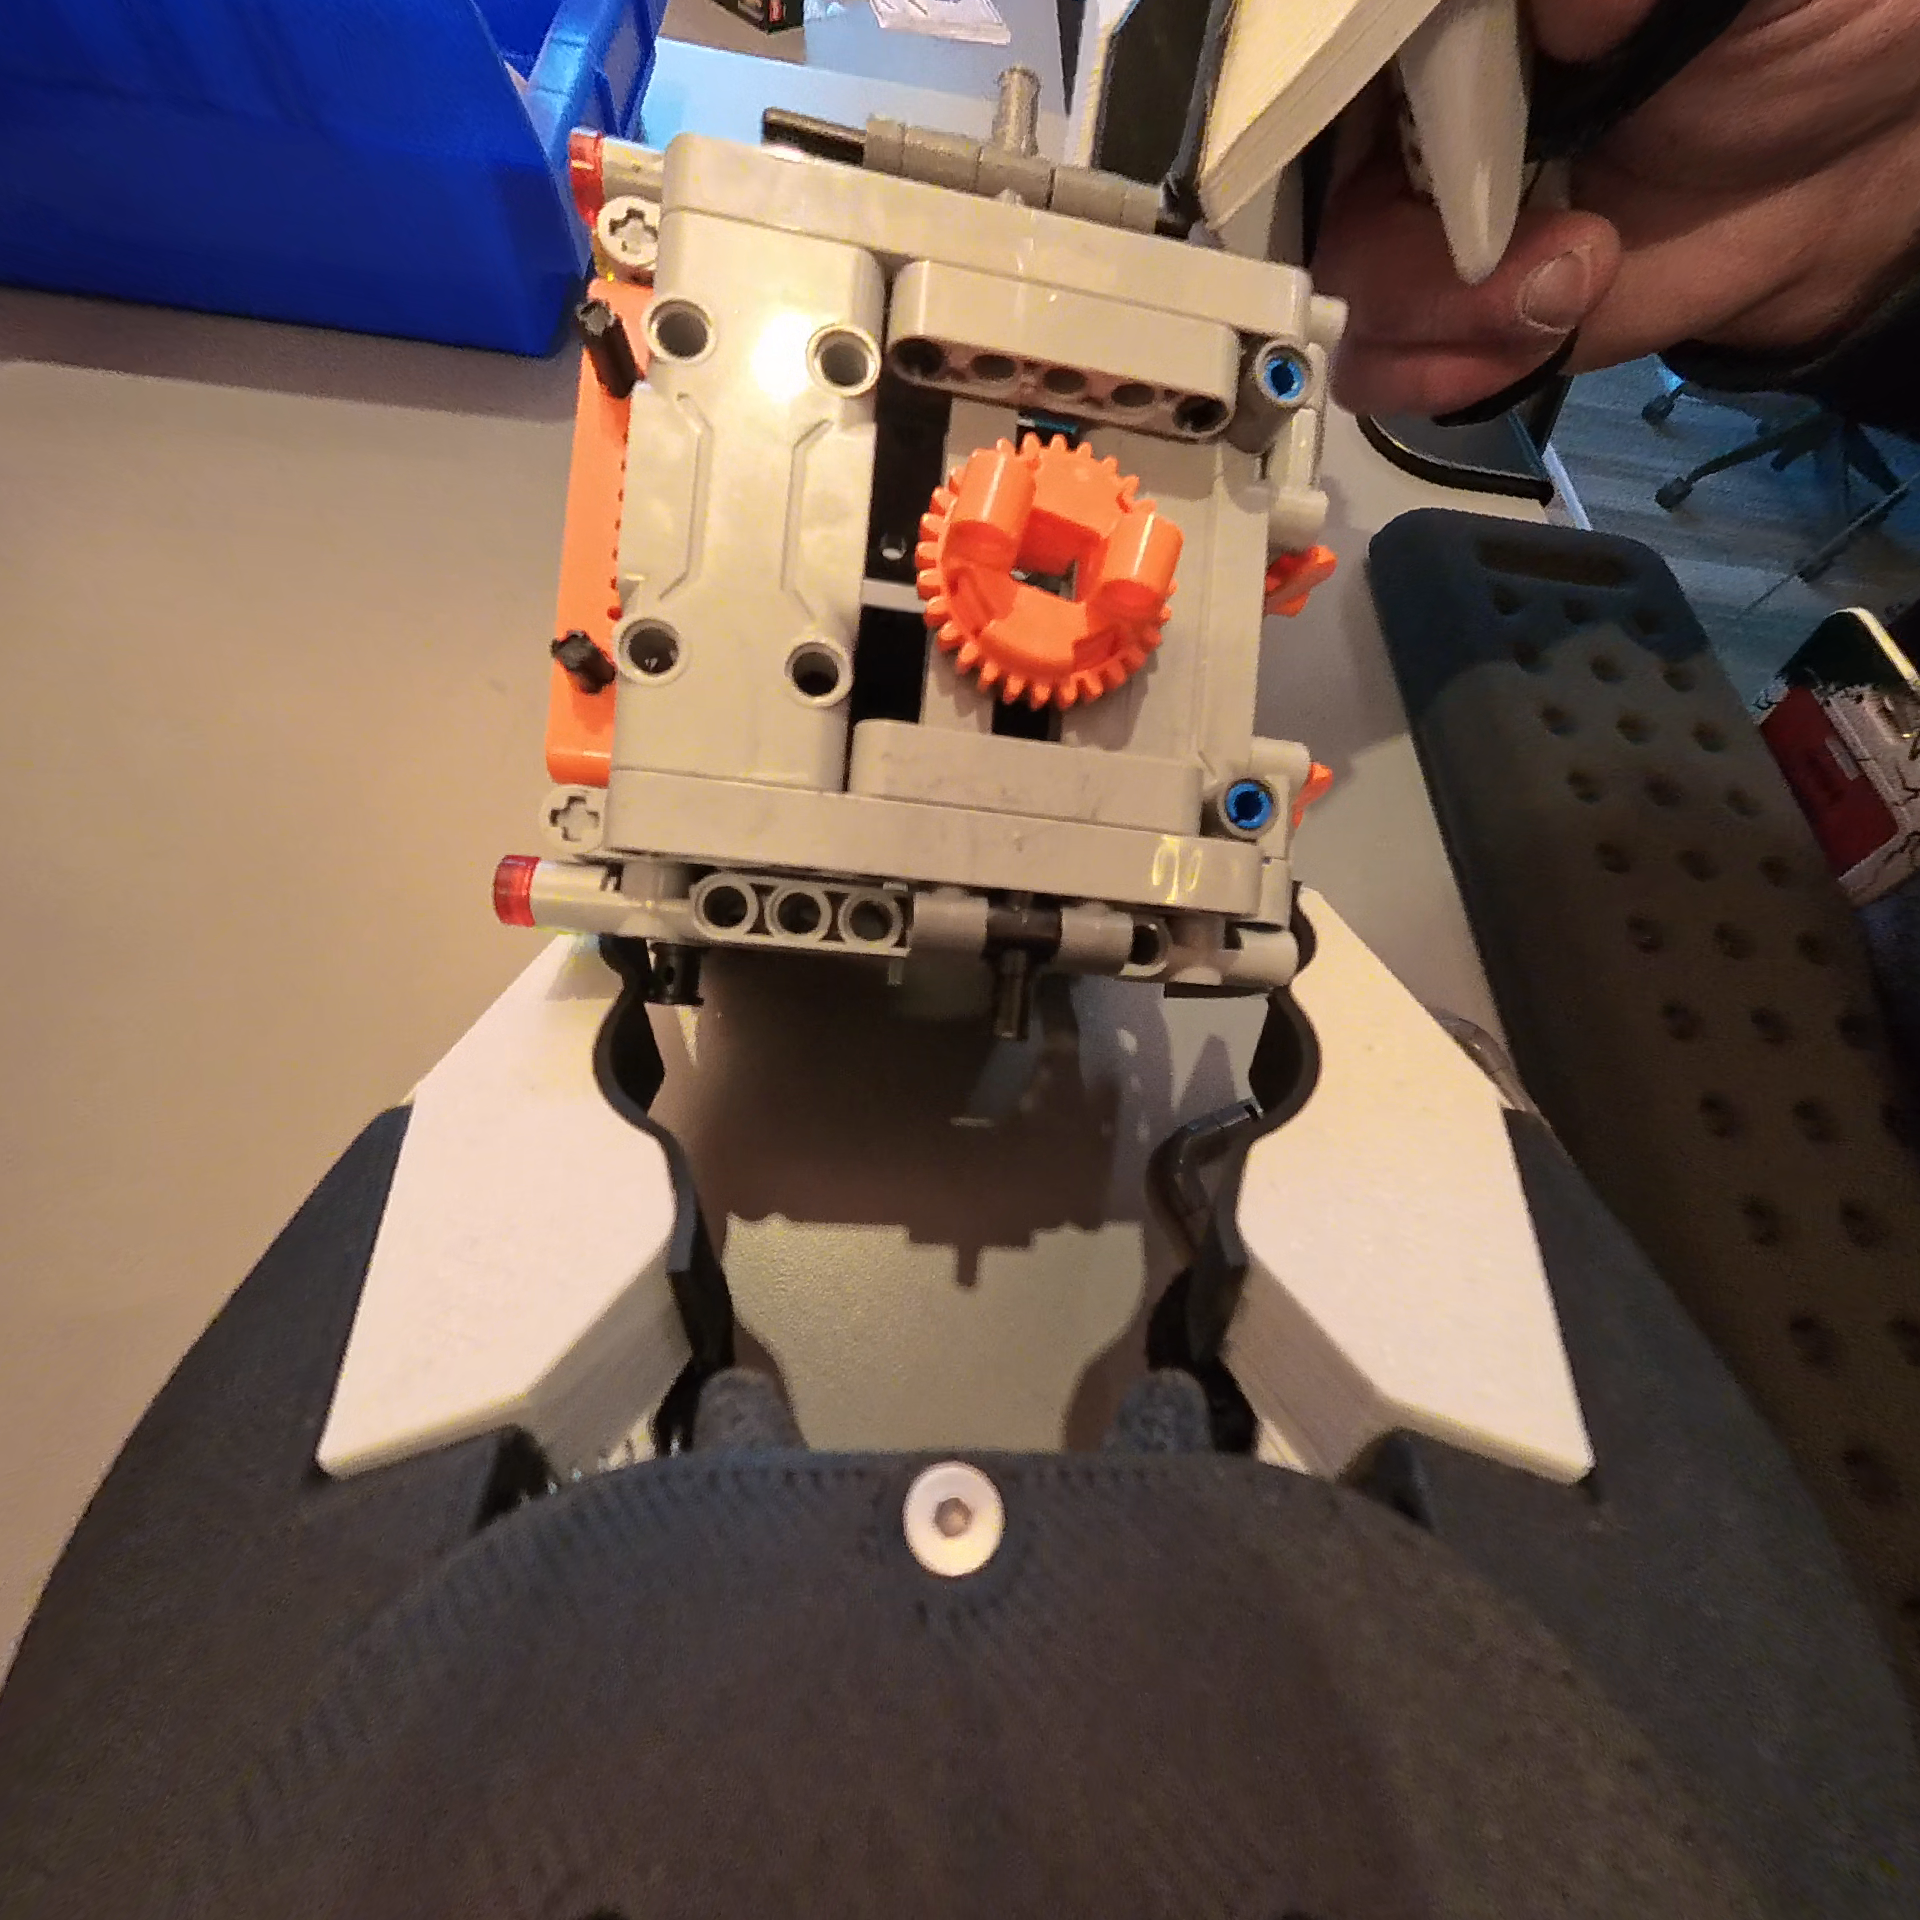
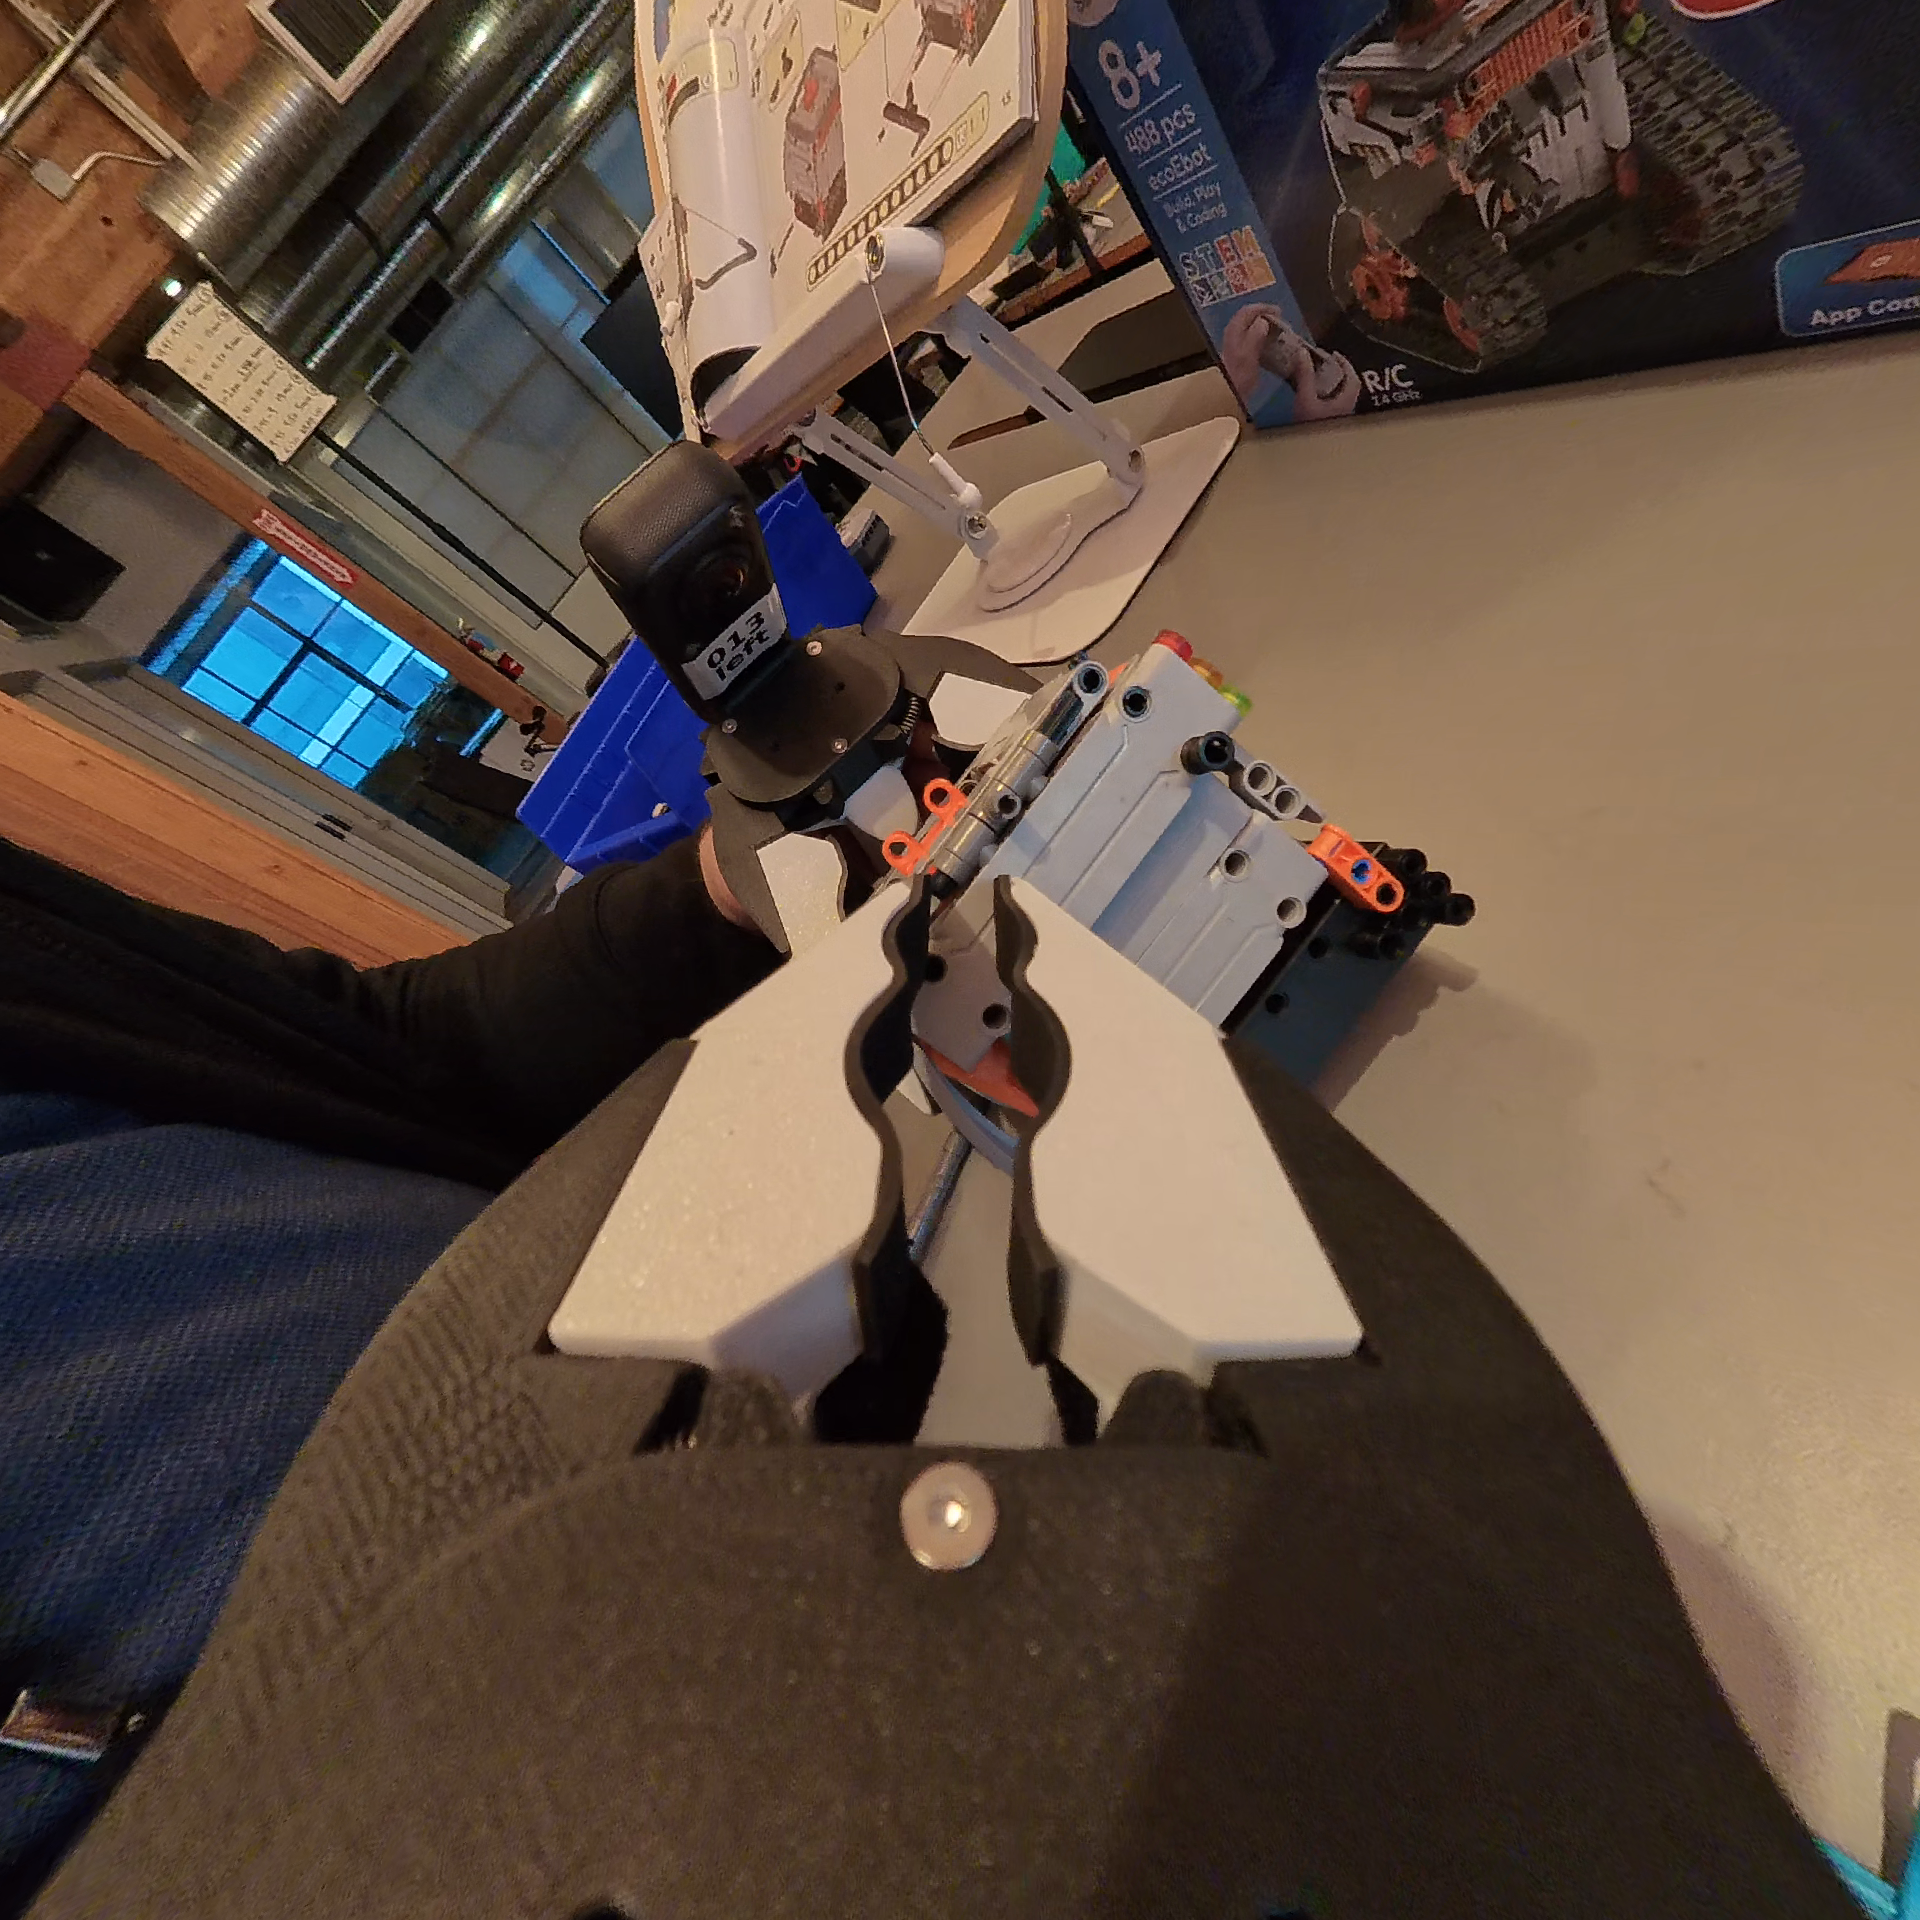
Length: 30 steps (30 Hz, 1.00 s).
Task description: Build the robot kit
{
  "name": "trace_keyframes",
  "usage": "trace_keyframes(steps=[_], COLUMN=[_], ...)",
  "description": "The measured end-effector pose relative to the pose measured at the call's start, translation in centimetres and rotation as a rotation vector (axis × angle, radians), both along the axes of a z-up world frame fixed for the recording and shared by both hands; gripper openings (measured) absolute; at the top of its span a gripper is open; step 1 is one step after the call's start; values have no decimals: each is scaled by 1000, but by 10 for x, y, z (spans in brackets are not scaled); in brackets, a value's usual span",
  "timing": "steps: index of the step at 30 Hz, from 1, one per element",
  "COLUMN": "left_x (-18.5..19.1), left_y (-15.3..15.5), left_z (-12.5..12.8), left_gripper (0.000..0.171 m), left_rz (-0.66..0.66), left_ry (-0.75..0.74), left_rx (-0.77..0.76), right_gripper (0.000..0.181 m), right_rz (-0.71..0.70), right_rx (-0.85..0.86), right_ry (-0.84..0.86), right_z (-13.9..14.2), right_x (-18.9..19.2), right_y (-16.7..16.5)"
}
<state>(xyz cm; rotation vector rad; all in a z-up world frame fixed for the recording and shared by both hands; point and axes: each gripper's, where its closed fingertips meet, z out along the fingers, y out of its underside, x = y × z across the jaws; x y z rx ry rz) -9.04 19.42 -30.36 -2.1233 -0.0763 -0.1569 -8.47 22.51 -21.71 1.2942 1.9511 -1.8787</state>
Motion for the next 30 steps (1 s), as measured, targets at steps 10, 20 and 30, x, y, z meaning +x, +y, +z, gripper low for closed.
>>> trace_keyframes(steps=[10,20,30], left_x=[0,-2,-1], left_y=[1,27,46], left_z=[0,12,24], left_gripper=[116,114,113], left_rz=[13,118,211], left_ry=[-4,-60,-9], left_rx=[-5,6,-126], right_gripper=[8,11,12], right_rz=[8,-43,-45], right_rx=[-2,-76,-224], right_ry=[-6,-131,-254], right_z=[-1,-23,-30], right_x=[2,0,0], right_y=[3,43,72])
